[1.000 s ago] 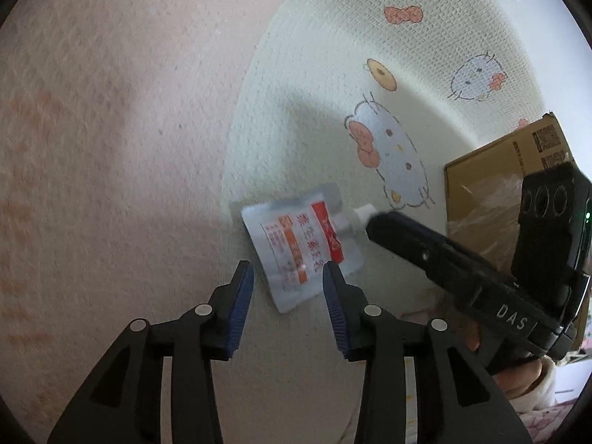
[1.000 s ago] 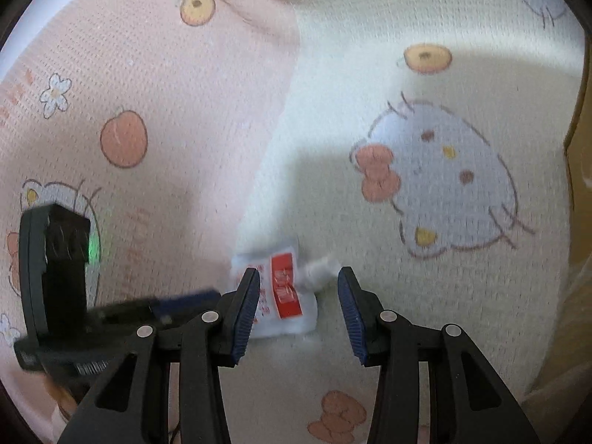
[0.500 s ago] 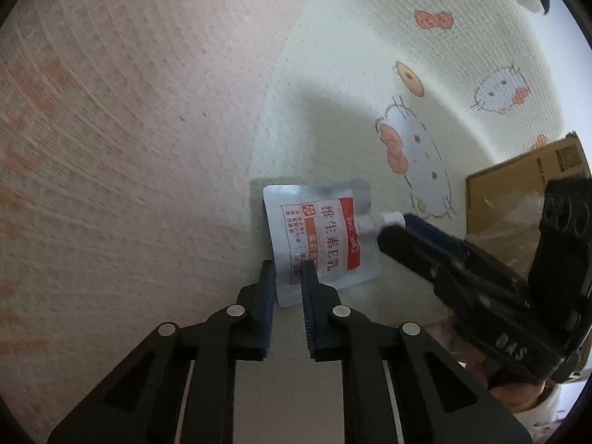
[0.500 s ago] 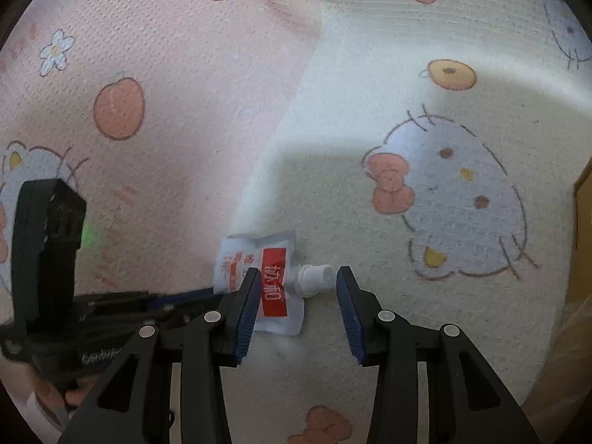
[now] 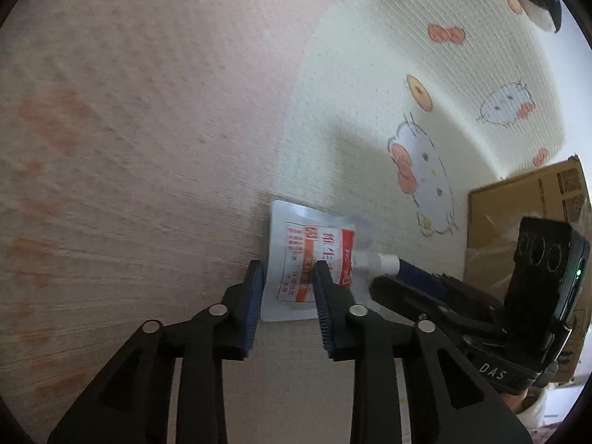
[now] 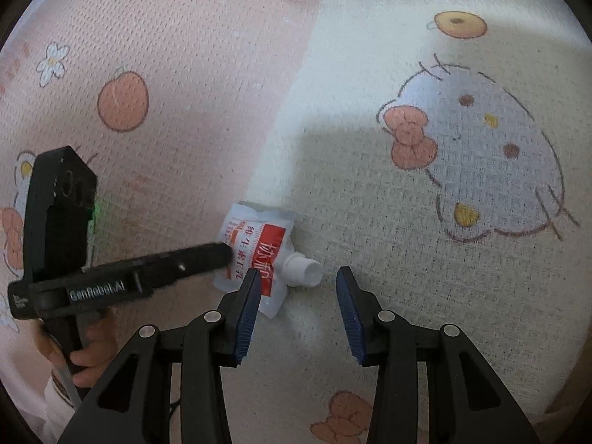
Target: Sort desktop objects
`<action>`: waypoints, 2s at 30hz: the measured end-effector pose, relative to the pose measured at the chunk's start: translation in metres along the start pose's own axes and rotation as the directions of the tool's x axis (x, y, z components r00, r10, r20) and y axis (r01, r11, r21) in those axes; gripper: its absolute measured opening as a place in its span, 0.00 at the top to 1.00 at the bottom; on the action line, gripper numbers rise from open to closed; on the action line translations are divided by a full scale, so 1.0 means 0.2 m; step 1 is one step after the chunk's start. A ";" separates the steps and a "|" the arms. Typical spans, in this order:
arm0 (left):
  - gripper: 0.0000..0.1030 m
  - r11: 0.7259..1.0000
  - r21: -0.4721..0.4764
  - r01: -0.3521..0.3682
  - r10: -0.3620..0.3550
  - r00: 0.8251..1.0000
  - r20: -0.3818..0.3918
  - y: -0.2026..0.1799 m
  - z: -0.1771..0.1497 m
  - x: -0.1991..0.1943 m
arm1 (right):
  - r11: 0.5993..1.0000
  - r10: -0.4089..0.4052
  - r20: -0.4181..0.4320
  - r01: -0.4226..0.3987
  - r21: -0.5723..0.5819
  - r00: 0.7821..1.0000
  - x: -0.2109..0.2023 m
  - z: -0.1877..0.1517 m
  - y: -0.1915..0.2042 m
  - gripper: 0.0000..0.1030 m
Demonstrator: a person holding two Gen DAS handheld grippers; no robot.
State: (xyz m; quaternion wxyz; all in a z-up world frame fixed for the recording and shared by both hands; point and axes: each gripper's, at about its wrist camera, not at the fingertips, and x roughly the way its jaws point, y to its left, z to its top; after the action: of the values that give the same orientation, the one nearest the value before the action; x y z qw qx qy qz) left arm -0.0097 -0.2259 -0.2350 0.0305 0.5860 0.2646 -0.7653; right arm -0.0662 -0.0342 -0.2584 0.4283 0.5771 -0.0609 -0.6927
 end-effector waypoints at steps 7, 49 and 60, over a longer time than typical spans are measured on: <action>0.63 1.000 0.023 0.007 -0.007 1.000 -0.001 -0.03 0.01 0.03 | 0.998 -0.055 -0.008 0.055 -0.044 0.998 0.05 0.03 0.06 0.76; 0.75 0.976 0.218 -0.007 -0.074 0.929 0.361 -0.46 0.02 -0.74 | 0.926 -0.261 0.099 0.278 -0.254 0.960 -0.60 0.33 0.68 0.77; 0.75 0.957 0.291 0.006 -0.124 0.912 0.392 -0.68 0.01 -0.86 | 0.931 -0.283 0.138 0.307 -0.200 0.949 -0.79 0.35 0.65 0.77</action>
State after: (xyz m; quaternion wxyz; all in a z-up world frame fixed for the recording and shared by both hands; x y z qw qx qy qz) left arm -0.0071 -0.1555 -0.0279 -0.0252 0.4034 0.1598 -0.9006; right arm -0.0641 -0.0390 -0.0421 0.3766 0.4909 0.0804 -0.7815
